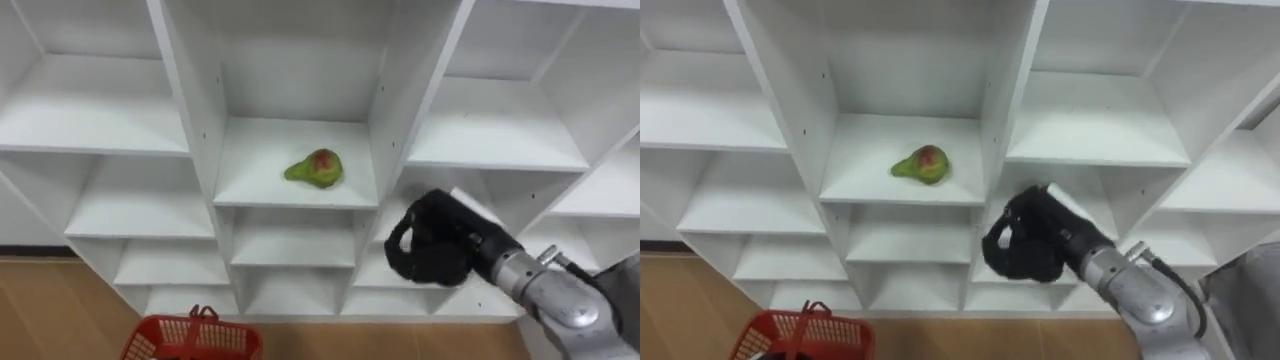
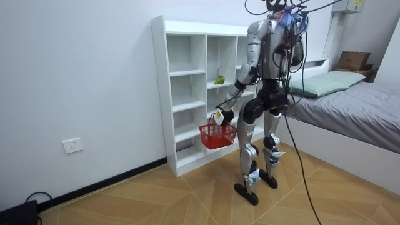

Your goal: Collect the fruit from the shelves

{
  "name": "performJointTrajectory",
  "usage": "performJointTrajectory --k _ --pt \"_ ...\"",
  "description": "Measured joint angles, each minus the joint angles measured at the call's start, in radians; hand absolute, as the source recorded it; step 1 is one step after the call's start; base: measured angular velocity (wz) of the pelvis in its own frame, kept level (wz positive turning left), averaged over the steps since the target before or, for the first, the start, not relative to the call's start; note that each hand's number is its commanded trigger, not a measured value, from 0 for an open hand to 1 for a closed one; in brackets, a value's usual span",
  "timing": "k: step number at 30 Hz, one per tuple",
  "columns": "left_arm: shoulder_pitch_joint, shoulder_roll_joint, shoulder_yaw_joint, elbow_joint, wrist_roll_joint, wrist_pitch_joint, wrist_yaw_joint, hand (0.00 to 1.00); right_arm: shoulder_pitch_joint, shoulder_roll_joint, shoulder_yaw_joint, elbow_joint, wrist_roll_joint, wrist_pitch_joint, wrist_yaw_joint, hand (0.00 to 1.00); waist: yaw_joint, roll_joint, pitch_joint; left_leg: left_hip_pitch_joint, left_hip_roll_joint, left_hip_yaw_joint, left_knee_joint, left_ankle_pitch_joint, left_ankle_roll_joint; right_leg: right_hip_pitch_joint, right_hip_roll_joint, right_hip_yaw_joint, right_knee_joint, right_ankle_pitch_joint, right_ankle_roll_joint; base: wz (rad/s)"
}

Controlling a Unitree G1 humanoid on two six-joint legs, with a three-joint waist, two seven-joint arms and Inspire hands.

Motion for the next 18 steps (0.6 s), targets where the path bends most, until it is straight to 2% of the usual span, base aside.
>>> performJointTrajectory --k 5,10,12,15,18 --pt "-0.023 0.0 -0.02 -0.011 -0.04 -0.012 -0.016 1.0 -0.001 0.008 0.016 -0.056 0.003 -0.001 0.051 1.0 0.002 -0.005 -0.0006 0.001 0.002 0.011 0.001 0.005 0.0 -0.012 0.002 0.011 0.001 0.004 -0.002 -0.09" --pt "-0.042 0.0 -0.078 -0.011 -0.04 -0.021 -0.023 1.0 -0.003 0.044 0.054 -0.089 0.015 -0.003 0.066 1.0 0.001 -0.016 0.0 -0.008 0.002 0.01 0.001 0.004 0.0 -0.014 0.002 0.011 0.001 0.004 -0.002 0.0" --pt "-0.043 0.001 -0.09 -0.015 -0.04 -0.023 -0.024 1.0 -0.009 0.046 0.067 -0.089 0.015 -0.003 0.073 1.0 0.001 -0.016 0.0001 -0.015 0.002 0.009 0.003 0.004 0.0 -0.019 0.002 0.01 0.002 0.005 -0.002 0.0" --pt "-0.055 0.0 -0.114 -0.028 -0.042 -0.023 -0.024 1.0 -0.038 0.052 0.08 -0.089 0.053 -0.004 0.071 1.0 0.0 -0.011 0.0031 -0.036 0.002 0.008 0.016 0.004 0.0 -0.042 0.002 0.012 0.012 0.005 -0.002 0.0" --pt "-0.083 -0.008 -0.116 -0.039 -0.051 -0.032 -0.024 1.0 -0.08 0.086 0.08 -0.087 0.077 -0.011 0.052 1.0 -0.002 -0.006 0.0092 -0.071 0.005 0.008 0.033 0.004 0.0 -0.072 0.001 0.01 0.022 0.007 -0.006 0.02"
